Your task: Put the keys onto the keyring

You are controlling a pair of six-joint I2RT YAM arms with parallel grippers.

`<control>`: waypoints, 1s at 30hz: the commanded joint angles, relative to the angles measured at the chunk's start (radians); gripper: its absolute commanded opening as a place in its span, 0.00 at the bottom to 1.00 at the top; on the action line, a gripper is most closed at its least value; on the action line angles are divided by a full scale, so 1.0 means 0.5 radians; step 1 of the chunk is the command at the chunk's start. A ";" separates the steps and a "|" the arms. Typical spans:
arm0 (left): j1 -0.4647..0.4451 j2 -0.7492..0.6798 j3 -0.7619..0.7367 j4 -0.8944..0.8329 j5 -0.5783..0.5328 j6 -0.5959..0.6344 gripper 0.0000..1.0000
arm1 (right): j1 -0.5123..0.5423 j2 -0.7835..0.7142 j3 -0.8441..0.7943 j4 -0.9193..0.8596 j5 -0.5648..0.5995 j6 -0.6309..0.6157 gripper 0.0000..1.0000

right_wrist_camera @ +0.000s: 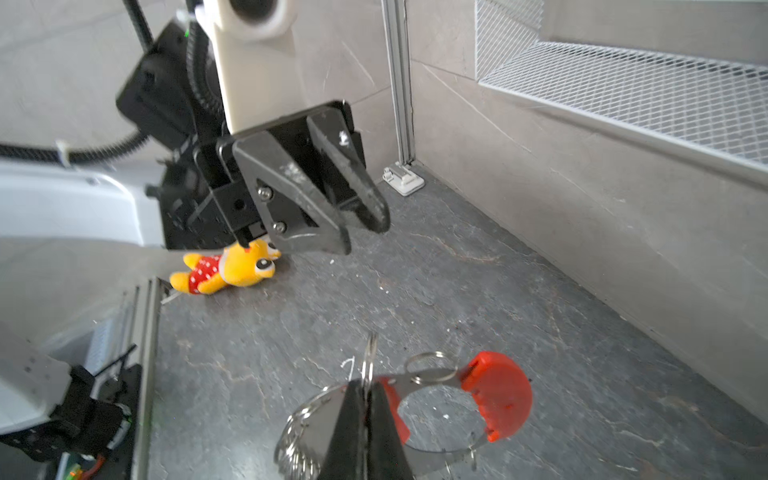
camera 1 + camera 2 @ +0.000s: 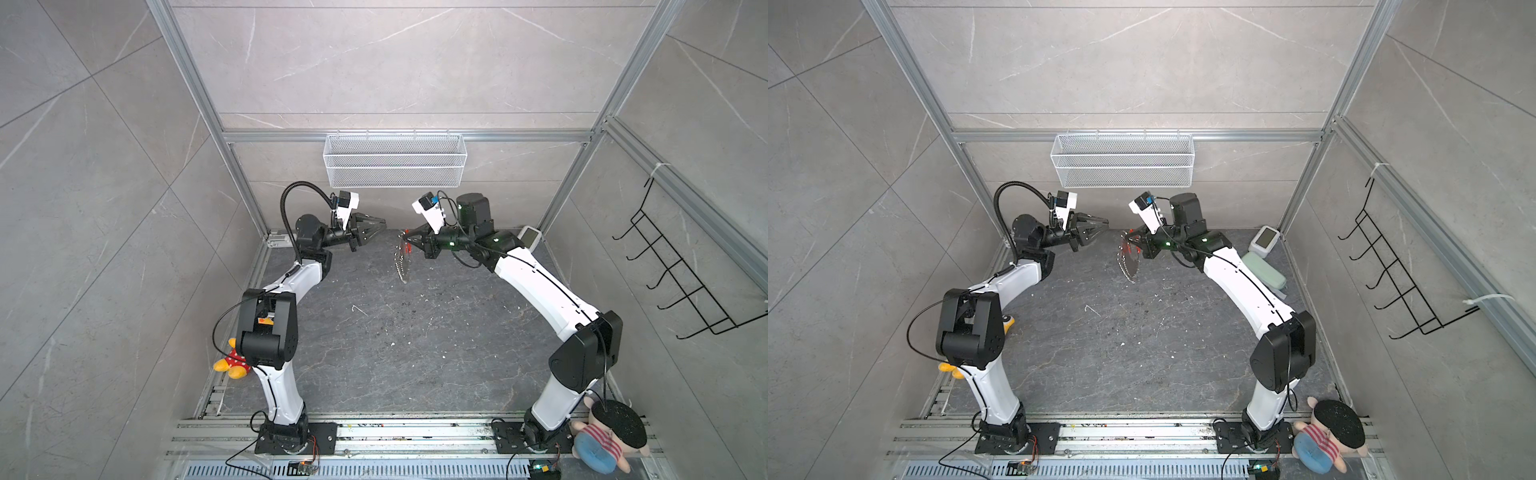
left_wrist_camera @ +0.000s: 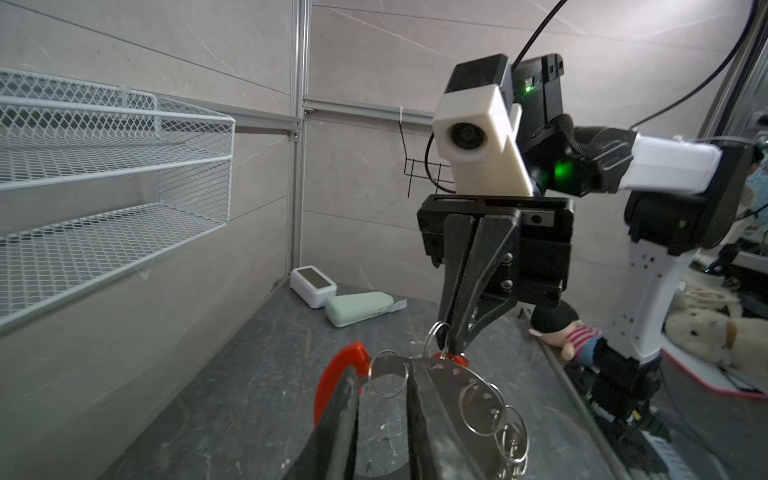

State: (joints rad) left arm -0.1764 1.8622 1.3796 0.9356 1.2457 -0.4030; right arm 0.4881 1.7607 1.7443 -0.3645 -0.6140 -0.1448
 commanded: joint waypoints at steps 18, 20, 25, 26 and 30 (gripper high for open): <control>-0.076 -0.203 0.404 -2.328 0.292 1.891 0.27 | 0.109 0.114 0.100 -0.161 0.067 -0.380 0.00; -0.089 -0.187 0.413 -2.334 0.297 1.883 0.27 | 0.123 0.120 0.114 -0.161 0.063 -0.382 0.00; -0.093 -0.169 0.430 -2.366 0.269 1.890 0.27 | 0.139 0.116 0.130 -0.161 0.048 -0.384 0.00; -0.094 -0.166 0.439 -2.388 0.260 1.906 0.27 | 0.140 0.111 0.126 -0.161 0.042 -0.384 0.00; -0.094 -0.140 0.512 -2.522 0.220 1.993 0.27 | 0.144 0.104 0.121 -0.161 0.011 -0.383 0.00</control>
State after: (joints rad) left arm -0.2211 1.7771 1.5795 -0.2703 1.3403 0.5358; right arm 0.5552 1.8198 1.7714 -0.4534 -0.5793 -0.3191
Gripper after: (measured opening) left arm 0.273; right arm 0.048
